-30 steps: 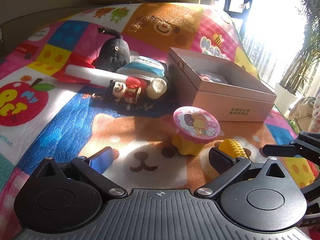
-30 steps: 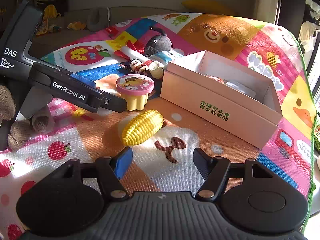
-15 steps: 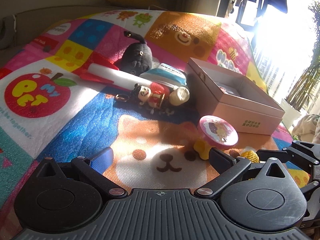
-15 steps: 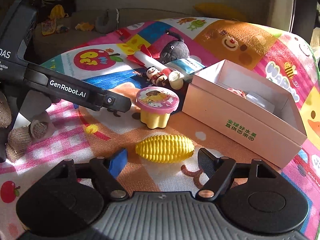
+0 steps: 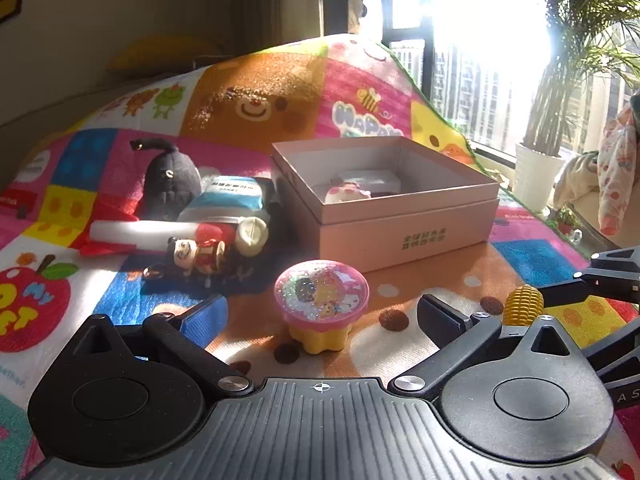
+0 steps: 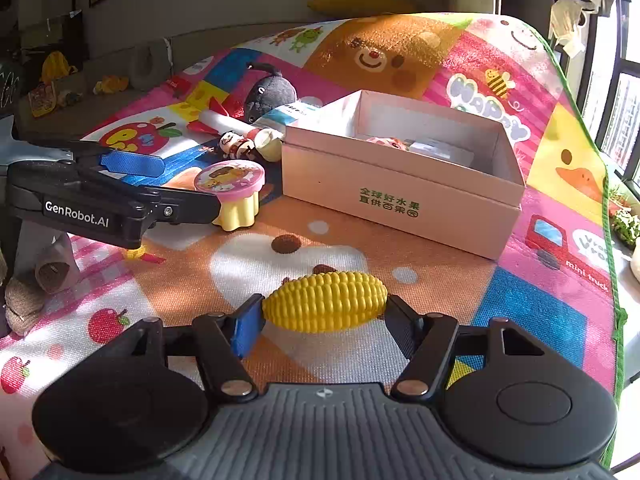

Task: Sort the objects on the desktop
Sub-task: 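Drop the corn toy into the pink box with right tool while left tool places the cup inside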

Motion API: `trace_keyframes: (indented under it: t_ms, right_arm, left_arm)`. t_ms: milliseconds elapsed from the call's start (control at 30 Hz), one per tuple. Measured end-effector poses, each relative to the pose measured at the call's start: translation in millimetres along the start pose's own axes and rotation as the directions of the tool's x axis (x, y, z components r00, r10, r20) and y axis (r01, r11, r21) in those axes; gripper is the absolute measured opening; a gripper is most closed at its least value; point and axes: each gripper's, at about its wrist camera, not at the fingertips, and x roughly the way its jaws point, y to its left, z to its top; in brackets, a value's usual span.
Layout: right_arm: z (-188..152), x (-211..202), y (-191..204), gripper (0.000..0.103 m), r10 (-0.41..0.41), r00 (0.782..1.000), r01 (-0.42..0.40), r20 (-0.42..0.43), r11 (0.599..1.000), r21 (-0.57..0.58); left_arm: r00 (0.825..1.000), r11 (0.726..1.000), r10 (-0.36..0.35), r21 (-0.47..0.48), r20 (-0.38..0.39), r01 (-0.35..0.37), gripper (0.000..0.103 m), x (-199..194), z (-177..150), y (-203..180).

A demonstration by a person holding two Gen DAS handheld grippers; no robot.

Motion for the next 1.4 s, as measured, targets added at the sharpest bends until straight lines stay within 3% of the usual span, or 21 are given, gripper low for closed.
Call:
trace_keyframes:
  t_ms: [133,233,333,800,933,1133,1200,1233,1267,1333,1400]
  right_arm:
    - [-11.8,-8.1,-14.0,0.066,-0.042,0.999,0.044,-0.025,0.997,0.060]
    - [-15.1,-12.1,-19.3,0.066,-0.065,0.997,0.068,-0.036,0.994,0.084]
    - [-15.7,-21.3,-17.0,0.066,-0.061,0.998,0.062,-0.020,0.995,0.077]
    - [-12.0,-66.3,3.0,0.066,-0.028,1.000,0.029,0.007,0.999,-0.036]
    - [0.8,-79.2,-6.5,0.066,0.006,0.999,-0.006,0.045,1.000,-0.002]
    - [62.8,-88.1,-38.3,0.066,-0.088,0.975,0.087,0.205,0.996,0.015]
    - [103.2,-83.7,-57.0,0.066,-0.121,0.953,0.116,0.277,0.993,0.035]
    - [119.1,-79.3,-65.2,0.066,-0.128,0.947,0.118,0.295,0.992,0.051]
    - [138.3,-71.8,-76.0,0.067,-0.129,0.944,0.112,0.303,0.991,0.075]
    - [161.9,-55.8,-89.5,0.074,-0.116,0.954,0.089,0.275,0.990,0.110]
    - [173.6,-40.7,-101.0,0.074,-0.143,0.959,0.108,0.245,0.982,0.152]
  left_arm:
    - [0.998,0.999,0.032,0.036,-0.050,-0.031,0.100,25.9,6.3,-15.4]
    - [0.996,0.999,0.033,0.005,-0.089,-0.033,0.073,34.5,7.7,-14.0]
    - [0.995,0.999,0.041,-0.010,-0.093,-0.042,0.061,31.0,7.0,-10.8]
    - [0.993,0.981,-0.094,0.164,-0.068,0.104,0.061,-65.2,-18.2,-44.8]
    - [0.995,0.977,-0.099,0.190,0.004,0.097,0.061,-64.7,4.8,-46.9]
    - [0.981,0.984,-0.090,0.171,0.173,0.060,0.061,-21.3,79.6,-34.1]
    - [0.966,0.987,-0.085,0.150,0.244,0.049,0.066,3.3,103.1,-30.0]
    - [0.966,0.990,-0.073,0.131,0.249,0.041,0.083,17.1,113.6,-26.8]
    - [0.972,0.993,-0.069,0.106,0.225,0.046,0.094,28.9,121.4,-21.4]
    - [0.983,0.997,-0.067,0.039,0.173,0.061,0.095,37.9,124.9,-4.9]
    - [0.989,0.999,-0.042,-0.011,0.139,0.044,0.098,31.7,114.0,15.3]
